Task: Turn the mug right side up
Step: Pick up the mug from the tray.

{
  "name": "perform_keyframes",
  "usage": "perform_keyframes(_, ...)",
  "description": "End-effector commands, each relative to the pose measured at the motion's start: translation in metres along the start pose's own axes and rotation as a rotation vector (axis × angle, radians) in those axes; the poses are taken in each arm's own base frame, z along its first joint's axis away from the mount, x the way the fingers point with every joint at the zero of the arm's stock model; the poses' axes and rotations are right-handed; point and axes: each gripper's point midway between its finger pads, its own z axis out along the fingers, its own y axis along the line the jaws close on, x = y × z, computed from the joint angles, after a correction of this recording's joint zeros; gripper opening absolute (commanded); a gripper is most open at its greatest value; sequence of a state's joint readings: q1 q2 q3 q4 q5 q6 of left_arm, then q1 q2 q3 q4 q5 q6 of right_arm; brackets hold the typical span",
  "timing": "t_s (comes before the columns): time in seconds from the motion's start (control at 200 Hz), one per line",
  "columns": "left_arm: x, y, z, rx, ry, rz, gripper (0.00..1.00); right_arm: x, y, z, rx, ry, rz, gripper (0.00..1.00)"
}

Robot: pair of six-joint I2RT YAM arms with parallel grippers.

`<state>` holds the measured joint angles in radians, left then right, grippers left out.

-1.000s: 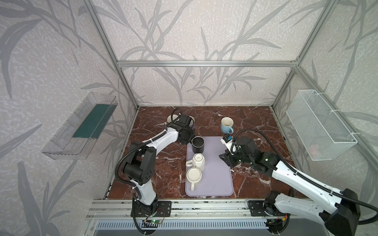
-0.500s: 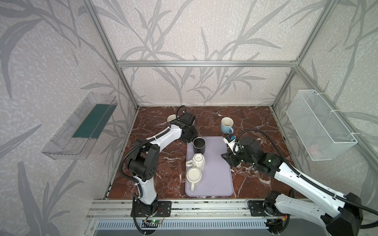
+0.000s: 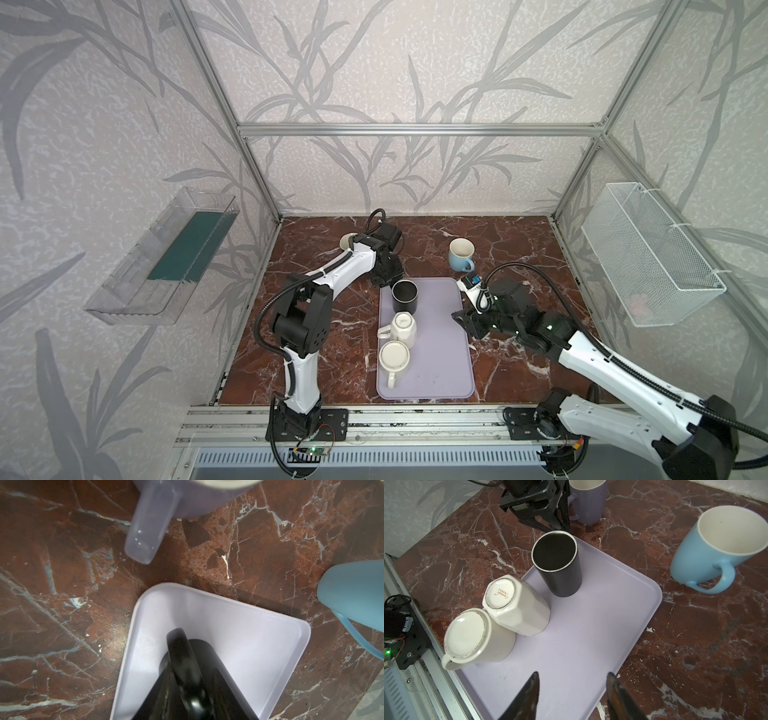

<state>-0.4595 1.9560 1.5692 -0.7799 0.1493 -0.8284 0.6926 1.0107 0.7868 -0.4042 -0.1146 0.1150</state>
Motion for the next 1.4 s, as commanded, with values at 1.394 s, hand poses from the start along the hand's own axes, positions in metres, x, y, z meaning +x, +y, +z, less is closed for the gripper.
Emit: perform_keyframes(1.394,0.001,-0.014,-0.002,-0.141,-0.029,0.224,0.0,0.014,-0.011,-0.008,0.019,0.007,0.017,0.51)
